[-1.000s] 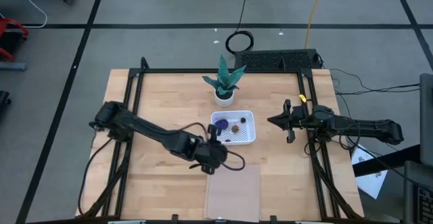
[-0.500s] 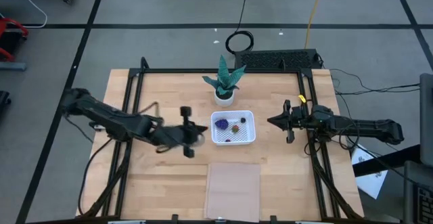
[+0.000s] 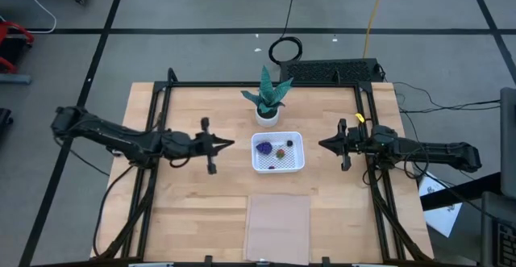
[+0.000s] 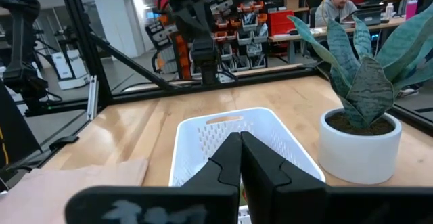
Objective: Pick and placing Produce into tupperware
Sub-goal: Return to Home Position
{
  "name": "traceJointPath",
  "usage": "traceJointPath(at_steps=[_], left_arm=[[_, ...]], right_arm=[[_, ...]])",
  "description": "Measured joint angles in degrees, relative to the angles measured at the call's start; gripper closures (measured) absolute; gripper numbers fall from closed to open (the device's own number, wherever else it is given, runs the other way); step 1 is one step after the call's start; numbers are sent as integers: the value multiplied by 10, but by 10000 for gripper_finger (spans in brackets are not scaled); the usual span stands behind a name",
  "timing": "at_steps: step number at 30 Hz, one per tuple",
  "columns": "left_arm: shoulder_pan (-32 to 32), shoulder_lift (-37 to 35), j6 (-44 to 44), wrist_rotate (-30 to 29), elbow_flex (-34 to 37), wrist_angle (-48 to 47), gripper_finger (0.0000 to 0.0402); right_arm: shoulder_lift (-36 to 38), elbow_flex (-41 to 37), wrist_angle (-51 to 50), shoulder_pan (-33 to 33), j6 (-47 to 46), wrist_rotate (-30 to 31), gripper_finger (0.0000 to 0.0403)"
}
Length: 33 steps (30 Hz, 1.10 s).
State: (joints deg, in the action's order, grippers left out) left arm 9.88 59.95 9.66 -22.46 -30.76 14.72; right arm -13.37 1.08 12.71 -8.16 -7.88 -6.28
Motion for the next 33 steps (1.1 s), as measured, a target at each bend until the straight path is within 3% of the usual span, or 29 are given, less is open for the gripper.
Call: traceJointPath(at_steps=[3,7,13,18,27,33], left_arm=[[4,-24,9,28,28,57,401],[-2,-42,10,45,57,67,402],[-46,-82,-22,79,130,157,401],[-88,-124,-44,79,162,142,401],[-93,-255,1,82,198,74,401],[-116,-284,-69,154,253,146,401]], right_arm=[[0,0,4,0,0,0,403],[0,0,3,0,7,0,403],[0,0,4,0,11,-14,403],[0,0,14,0,10,-19,403],[0,0,27,0,-2,-19,403],[0,0,36,0,0,-19,403]])
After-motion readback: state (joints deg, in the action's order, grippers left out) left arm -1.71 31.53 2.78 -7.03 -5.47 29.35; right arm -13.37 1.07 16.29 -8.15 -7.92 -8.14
